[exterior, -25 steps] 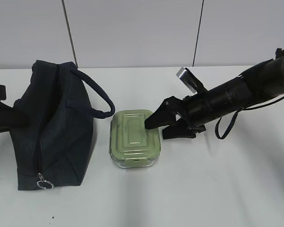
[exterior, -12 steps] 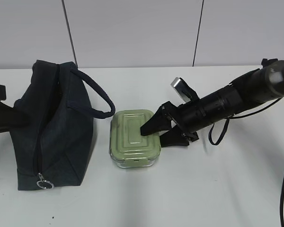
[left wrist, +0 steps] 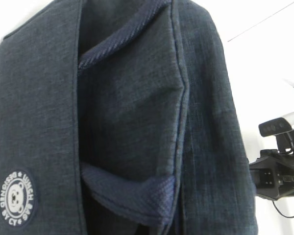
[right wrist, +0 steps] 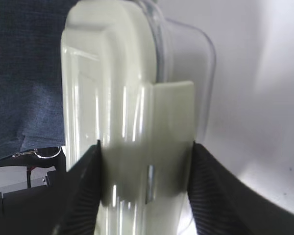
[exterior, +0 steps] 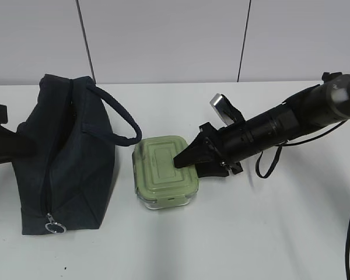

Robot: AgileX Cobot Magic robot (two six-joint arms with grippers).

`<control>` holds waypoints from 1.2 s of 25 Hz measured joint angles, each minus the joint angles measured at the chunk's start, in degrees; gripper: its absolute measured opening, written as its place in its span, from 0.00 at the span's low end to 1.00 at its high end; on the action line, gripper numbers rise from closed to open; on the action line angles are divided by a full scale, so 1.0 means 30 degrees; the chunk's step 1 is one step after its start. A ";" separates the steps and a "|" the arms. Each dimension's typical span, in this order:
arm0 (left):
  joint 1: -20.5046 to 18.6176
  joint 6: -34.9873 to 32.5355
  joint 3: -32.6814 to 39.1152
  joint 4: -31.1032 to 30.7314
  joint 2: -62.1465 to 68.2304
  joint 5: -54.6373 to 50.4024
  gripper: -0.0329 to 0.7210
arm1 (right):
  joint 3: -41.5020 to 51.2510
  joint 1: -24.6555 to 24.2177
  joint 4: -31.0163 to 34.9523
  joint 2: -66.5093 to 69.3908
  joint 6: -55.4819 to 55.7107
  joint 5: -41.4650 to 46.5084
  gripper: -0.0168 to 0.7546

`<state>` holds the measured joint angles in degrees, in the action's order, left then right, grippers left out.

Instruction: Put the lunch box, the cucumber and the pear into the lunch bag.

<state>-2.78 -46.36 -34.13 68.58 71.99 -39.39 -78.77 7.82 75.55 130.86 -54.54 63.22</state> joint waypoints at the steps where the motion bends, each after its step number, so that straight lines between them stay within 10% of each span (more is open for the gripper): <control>1: 0.0000 0.0000 0.0000 0.0000 0.0000 0.0000 0.02 | 0.0000 0.0000 0.0000 0.0000 0.0000 0.0052 0.52; 30: 0.0000 0.0000 0.0000 -0.0008 0.0000 0.0017 0.02 | -0.7677 -0.1619 -0.0509 -0.0816 0.2873 0.1006 0.51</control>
<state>-2.78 -46.36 -34.13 68.55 71.99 -39.34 -101.80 2.97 74.02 128.42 -45.92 66.24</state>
